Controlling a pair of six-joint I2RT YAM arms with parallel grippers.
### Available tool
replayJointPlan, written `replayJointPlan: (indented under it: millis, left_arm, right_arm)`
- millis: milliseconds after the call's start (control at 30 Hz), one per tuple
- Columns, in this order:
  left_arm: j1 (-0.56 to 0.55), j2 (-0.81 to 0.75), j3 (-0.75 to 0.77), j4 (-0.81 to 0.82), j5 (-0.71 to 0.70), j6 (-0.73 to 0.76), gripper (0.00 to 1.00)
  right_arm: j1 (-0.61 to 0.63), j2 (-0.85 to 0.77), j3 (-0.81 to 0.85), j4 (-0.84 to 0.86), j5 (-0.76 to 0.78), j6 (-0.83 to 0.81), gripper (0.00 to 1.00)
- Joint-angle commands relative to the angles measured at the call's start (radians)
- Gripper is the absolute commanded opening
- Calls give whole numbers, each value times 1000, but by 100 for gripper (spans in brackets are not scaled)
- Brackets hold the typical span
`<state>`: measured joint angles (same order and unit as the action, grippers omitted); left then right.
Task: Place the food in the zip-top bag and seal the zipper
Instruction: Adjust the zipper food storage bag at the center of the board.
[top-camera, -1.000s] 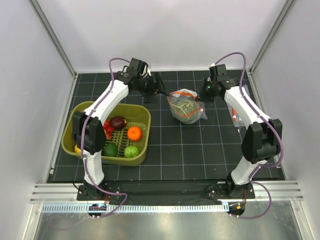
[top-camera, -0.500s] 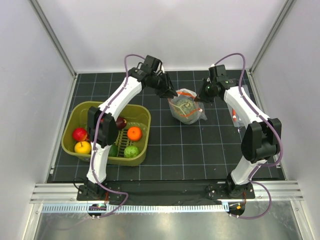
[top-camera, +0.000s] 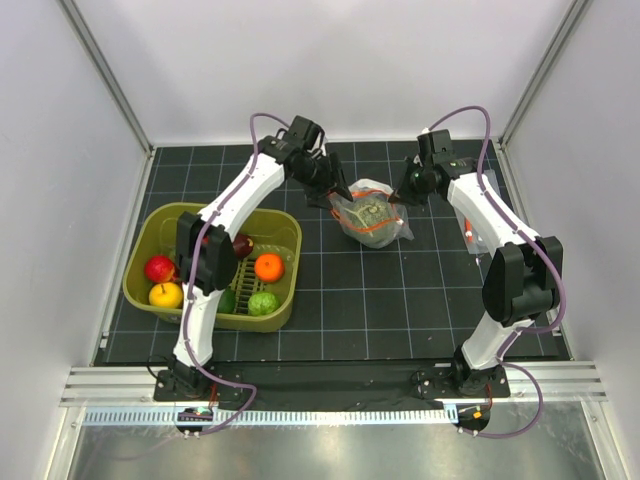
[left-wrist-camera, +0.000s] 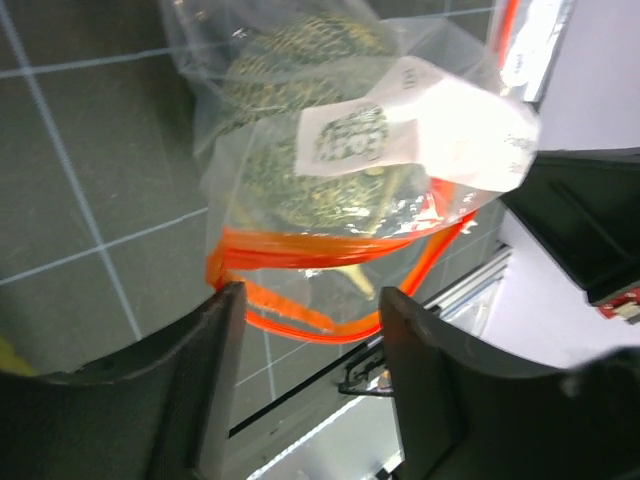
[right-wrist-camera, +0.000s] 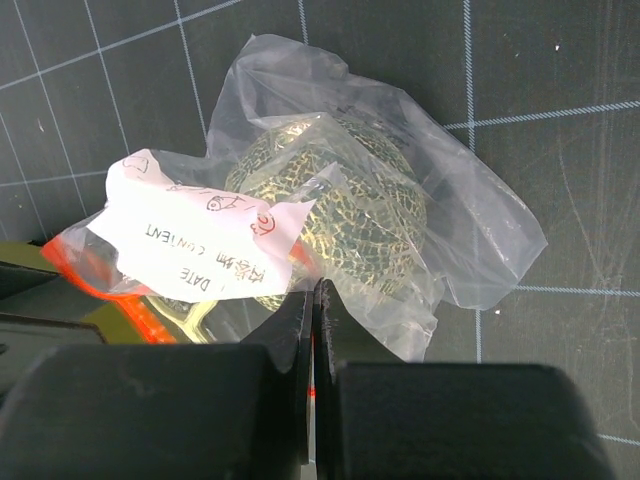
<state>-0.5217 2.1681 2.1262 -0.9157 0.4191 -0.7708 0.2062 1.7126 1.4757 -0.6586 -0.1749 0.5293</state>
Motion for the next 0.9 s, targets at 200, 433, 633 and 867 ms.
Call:
replayJointPlan:
  millis: [200,433,633,867]
  left_arm:
    - [0,-96,17,-54,-63,44,69]
    - [0,-62,0,-3,-34,28,68]
    - [-3,39,90,-32,-55,62,48]
    - [-3,41,130,6,-80,97,0]
  right_arm:
    - [-1,-36,-8,39,26,0,1]
    - [-2,-27,6,45,12,3,1]
    - [-1,-42,5,43,20,-6,1]
    - [-1,-64,-12,62,-8,-26,1]
